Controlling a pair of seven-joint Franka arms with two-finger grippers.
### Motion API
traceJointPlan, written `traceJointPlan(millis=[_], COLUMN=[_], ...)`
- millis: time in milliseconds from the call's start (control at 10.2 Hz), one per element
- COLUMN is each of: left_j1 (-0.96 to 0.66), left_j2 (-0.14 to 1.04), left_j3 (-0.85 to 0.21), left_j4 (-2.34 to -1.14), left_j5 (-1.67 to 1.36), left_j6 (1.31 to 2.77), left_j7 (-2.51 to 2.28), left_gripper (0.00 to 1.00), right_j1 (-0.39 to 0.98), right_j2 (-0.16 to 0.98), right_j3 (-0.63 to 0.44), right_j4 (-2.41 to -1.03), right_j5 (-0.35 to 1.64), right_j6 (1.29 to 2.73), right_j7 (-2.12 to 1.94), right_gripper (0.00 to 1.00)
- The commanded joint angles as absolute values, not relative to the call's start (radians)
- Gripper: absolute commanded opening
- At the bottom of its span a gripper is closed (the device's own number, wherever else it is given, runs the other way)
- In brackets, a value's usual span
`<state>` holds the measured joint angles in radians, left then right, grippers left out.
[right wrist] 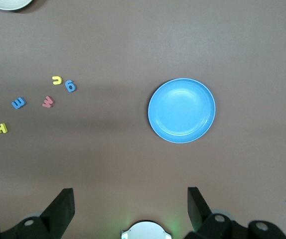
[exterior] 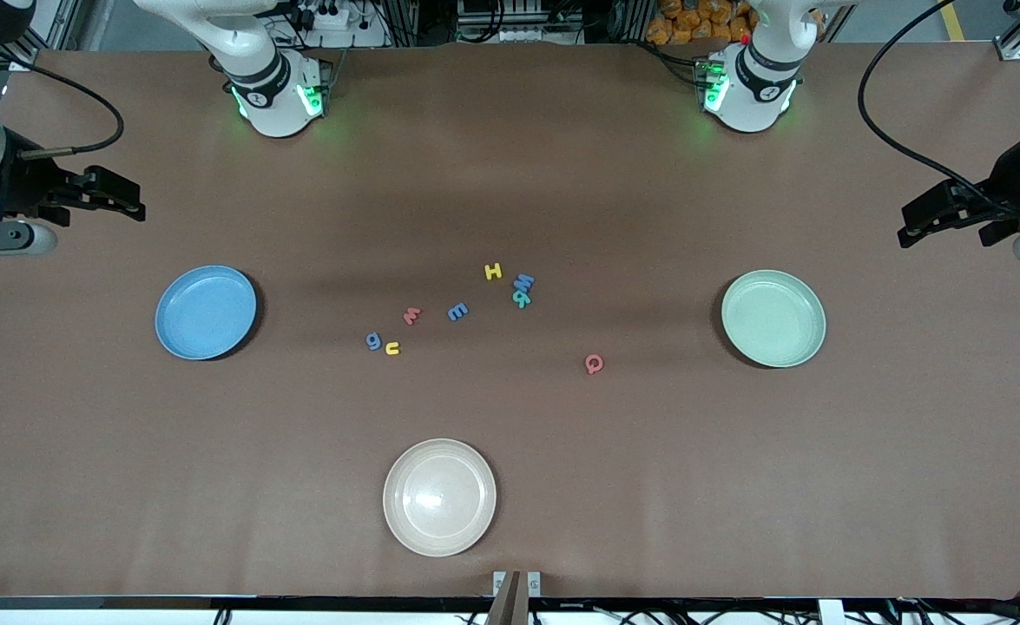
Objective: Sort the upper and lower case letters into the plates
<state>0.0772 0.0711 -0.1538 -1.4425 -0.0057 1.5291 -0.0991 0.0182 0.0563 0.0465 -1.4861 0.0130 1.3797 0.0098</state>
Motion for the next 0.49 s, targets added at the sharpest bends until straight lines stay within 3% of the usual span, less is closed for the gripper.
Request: traceJointPlan(millis=[0,391], left_j1=[0.074,0.077], left_j2=[0.08,0.095], left_j3=[-0.158,-0.156], left_j4=[-1.425,-1.422], left_j5=[0.012,0.011], left_j6=[1.529,1.529], left_j7=[-0.123,-0.121], left_gripper=[1.0,1.0], right_j1=[0.015,0.009], right_j2=[0.066,0.067], right_j3=[0.048,0.048], right_j4=[-1.465,-1.465], right_j5=[0.021,0.021], right_j6=[1.373,1.373], right_j7=[0.006,0.005], right_gripper=[1.0,1.0])
